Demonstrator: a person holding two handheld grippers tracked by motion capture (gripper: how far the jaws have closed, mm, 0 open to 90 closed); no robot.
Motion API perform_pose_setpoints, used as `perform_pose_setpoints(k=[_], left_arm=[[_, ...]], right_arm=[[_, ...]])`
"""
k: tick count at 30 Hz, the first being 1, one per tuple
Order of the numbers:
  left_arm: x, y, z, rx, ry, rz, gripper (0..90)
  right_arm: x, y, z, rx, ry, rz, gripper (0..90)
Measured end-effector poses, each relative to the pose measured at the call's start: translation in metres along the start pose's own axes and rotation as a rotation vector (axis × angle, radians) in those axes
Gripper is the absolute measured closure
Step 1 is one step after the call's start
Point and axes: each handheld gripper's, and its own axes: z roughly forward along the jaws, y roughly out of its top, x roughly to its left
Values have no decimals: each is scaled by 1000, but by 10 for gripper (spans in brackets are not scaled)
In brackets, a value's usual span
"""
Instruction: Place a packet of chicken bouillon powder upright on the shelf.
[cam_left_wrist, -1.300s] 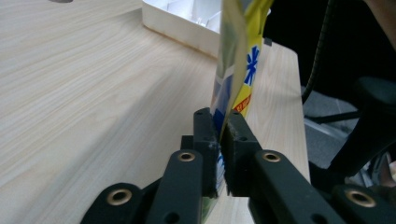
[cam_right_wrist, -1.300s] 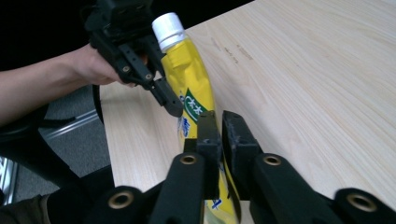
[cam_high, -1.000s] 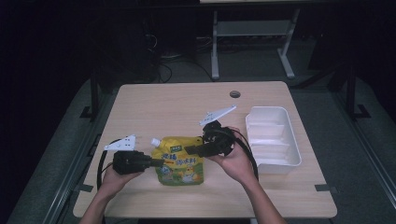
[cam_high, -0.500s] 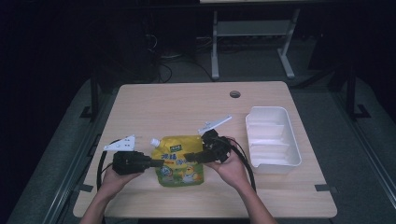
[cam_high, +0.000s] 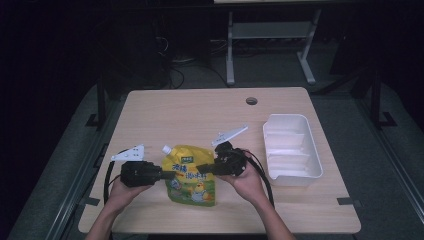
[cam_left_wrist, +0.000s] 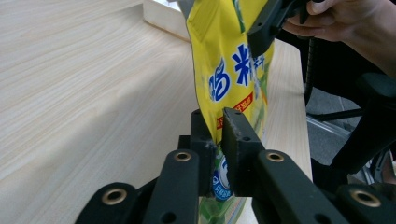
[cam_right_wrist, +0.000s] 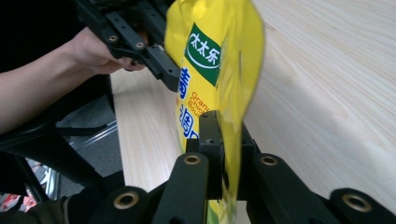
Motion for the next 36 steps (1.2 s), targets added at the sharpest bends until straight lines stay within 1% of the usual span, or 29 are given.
perform_pose_setpoints(k=[2, 3, 5, 8, 10, 13, 14, 21, 29, 32, 36], left_arm=[[1, 0, 0, -2, 9, -12, 766], [2, 0, -1, -3, 7, -22, 724], [3, -1, -2, -5, 11, -21, 708], [3, -1, -4, -15, 15, -26, 677], [3, -1, -5, -22, 15, -31, 660], [3, -1, -5, -28, 19, -31, 609], [3, 0, -6, -27, 26, -26, 605], [5, -2, -7, -22, 47, -32, 542], [7, -4, -8, -10, 68, -32, 517], [8, -5, -8, -3, 78, -30, 498], [9, -5, -9, 0, 93, -34, 472]], right_arm=[[1, 0, -1, -2, 14, -4, 885], [1, 0, -1, -3, 17, -8, 891], [4, 0, -3, -5, 15, -24, 892], [5, 1, -5, -10, 16, -36, 893], [6, 1, -8, -13, 13, -39, 892], [6, 1, -14, -23, 9, -36, 892], [5, 1, -15, -22, 5, -37, 892], [1, 2, -27, -31, -3, -29, 892], [-4, 6, -40, -41, -2, -25, 892], [-5, 7, -44, -42, 3, -21, 893], [-8, 9, -49, -38, 27, -23, 892]])
